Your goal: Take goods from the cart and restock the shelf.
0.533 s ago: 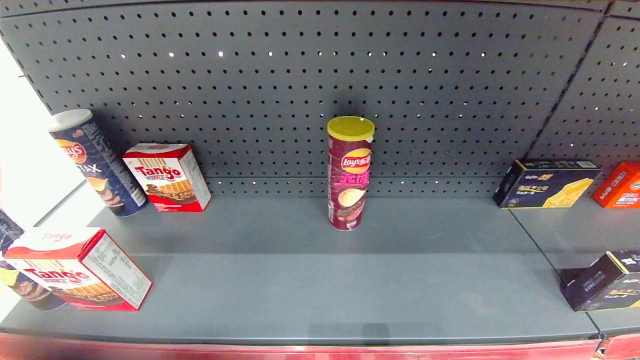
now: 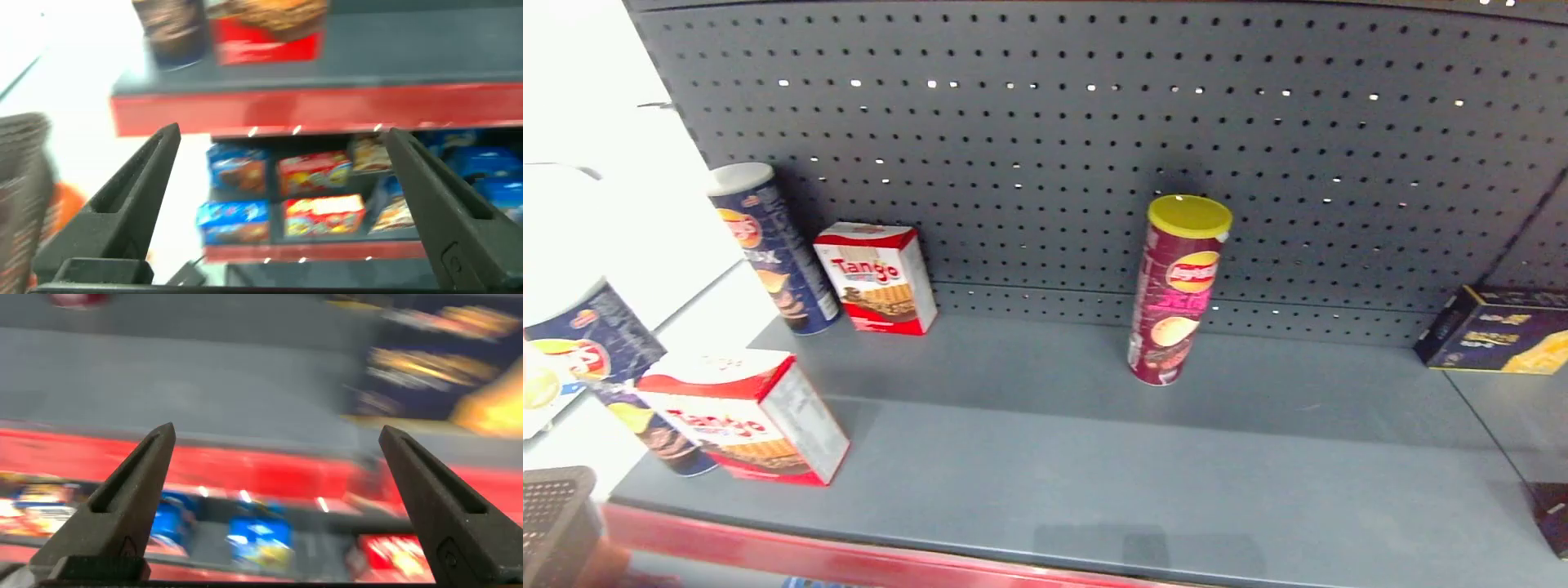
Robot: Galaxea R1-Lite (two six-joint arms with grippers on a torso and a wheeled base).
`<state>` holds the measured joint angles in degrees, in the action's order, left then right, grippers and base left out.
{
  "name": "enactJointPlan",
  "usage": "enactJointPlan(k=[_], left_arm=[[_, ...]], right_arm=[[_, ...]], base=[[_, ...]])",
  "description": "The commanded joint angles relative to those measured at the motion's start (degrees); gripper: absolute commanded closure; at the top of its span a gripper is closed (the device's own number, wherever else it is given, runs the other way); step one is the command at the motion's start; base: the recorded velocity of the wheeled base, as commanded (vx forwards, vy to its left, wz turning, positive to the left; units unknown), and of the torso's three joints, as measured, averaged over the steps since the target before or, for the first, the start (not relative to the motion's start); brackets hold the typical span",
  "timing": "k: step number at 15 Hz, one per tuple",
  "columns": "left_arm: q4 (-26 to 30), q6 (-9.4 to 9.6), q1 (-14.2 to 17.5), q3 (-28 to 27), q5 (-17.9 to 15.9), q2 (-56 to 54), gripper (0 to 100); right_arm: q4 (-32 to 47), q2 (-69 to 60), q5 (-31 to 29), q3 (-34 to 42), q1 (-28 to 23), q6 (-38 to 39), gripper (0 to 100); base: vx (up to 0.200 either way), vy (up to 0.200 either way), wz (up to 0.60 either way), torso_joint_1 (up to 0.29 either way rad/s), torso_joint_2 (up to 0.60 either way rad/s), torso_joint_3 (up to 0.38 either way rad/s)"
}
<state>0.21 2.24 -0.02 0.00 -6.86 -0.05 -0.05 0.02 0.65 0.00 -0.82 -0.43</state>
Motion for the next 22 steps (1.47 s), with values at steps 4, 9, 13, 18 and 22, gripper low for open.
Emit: enactJointPlan(k=[4, 9, 13, 18, 22], left_arm=[[0.0, 0.04, 0.0, 0.0, 0.0, 0.0, 0], [0.0, 0.04, 0.0, 0.0, 0.0, 0.0, 0], [0.0, 0.22, 0.0, 0.0, -0.2, 0.0, 0], [0.0, 0.22, 0.0, 0.0, -0.1, 0.0, 0], [1.0, 0.83, 0.0, -9.1, 4.0, 3.5, 0]], right_arm=[[0.0, 0.1, 0.0, 0.0, 0.0, -0.1, 0], [-0.1, 0.1, -0.1, 0.0, 0.0, 0.2, 0], [-0.1, 0.0, -0.1, 0.0, 0.0, 0.2, 0], [-0.1, 0.1, -0.1, 0.0, 0.0, 0.2, 0], [-0.1, 0.1, -0.1, 0.0, 0.0, 0.2, 0]], base=[[0.000, 0.000, 0.60, 0.005, 0.00, 0.004], [0.000, 0.000, 0.48, 0.001, 0.00, 0.003], [0.000, 0.000, 0.00, 0.000, 0.00, 0.000], [0.000, 0.000, 0.00, 0.000, 0.00, 0.000], [0.000, 0.000, 0.00, 0.000, 0.00, 0.000]])
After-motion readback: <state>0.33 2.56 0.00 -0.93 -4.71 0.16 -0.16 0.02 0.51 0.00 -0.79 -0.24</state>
